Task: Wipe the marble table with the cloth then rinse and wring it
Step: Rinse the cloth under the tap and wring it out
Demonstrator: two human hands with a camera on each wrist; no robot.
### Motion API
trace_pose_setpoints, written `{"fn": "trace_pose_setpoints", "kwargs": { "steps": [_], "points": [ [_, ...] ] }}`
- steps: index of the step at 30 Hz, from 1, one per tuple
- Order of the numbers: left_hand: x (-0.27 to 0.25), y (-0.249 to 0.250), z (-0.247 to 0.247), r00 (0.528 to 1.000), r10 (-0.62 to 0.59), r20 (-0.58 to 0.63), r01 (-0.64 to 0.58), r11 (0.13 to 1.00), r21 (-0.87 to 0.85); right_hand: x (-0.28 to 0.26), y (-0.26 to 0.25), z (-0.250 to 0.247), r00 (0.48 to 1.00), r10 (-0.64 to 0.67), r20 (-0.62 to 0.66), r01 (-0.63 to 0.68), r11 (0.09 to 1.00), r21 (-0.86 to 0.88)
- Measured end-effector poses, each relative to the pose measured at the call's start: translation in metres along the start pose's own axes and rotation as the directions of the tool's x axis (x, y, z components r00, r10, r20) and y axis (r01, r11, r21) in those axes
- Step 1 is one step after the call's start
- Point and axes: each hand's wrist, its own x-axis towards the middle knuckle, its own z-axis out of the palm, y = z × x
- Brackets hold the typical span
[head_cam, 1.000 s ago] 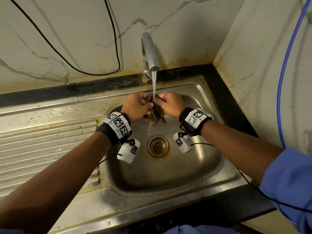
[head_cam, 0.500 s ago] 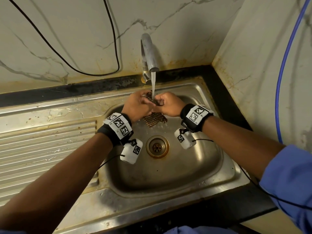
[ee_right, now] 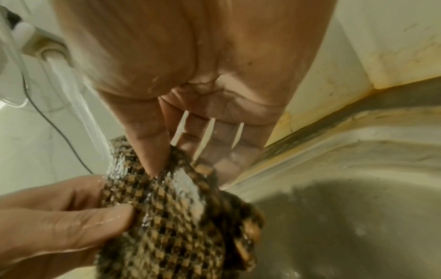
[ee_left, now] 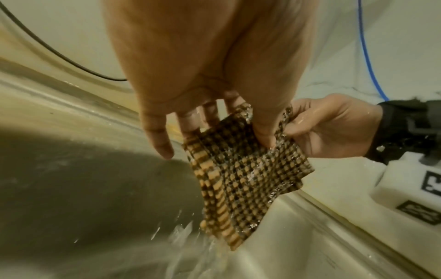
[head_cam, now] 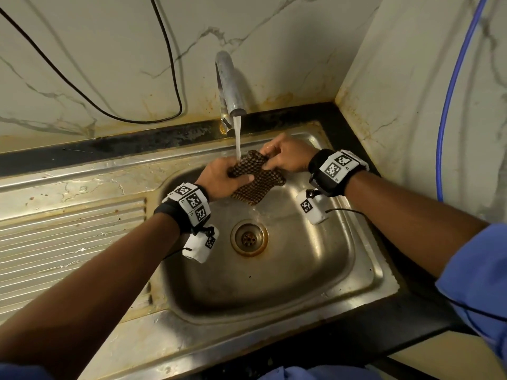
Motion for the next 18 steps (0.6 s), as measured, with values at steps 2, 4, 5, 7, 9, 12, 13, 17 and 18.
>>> {"fn": "trace_pose_setpoints", "kwargs": {
  "steps": [2,4,5,7,9,12,13,17,18],
  "points": [
    [0.001,0.005,0.004,0.998,0.060,-0.026,-0.060,0.998,-0.012,-0.002,0.008,-0.008,0.998,0.069,0.002,-0.069,0.998,-0.015],
    [0.003,0.009,0.007,0.991,0.128,-0.033,-0.127,0.991,0.032,-0.005,0.013,-0.015,0.995,0.095,-0.017,-0.096,0.992,-0.083],
    [0.004,0.010,0.008,0.989,0.140,-0.035,-0.138,0.989,0.060,-0.006,0.015,-0.017,0.997,0.078,-0.018,-0.079,0.992,-0.095],
    [0.005,0.013,0.008,0.985,0.169,-0.038,-0.165,0.982,0.086,-0.007,0.013,-0.020,1.000,0.018,0.025,-0.017,0.999,-0.046],
    [0.005,0.013,0.008,0.984,0.174,-0.040,-0.169,0.981,0.100,-0.007,0.008,-0.020,0.996,-0.019,0.089,0.019,1.000,-0.001],
    [0.002,0.012,0.006,0.984,0.174,-0.040,-0.170,0.980,0.101,-0.003,0.000,-0.010,0.993,-0.063,0.101,0.080,0.981,-0.175],
    [0.000,0.012,0.006,0.983,0.180,-0.040,-0.174,0.978,0.113,-0.001,-0.002,-0.006,0.992,-0.102,0.073,0.118,0.961,-0.250],
    [-0.006,0.001,0.001,0.992,0.113,-0.059,-0.108,0.990,0.094,0.005,-0.011,0.002,0.973,-0.230,-0.011,0.215,0.925,-0.314],
    [-0.006,-0.004,0.000,0.996,0.073,-0.044,-0.069,0.994,0.088,0.007,-0.013,0.003,0.968,-0.247,-0.038,0.224,0.926,-0.304]
  ]
}}
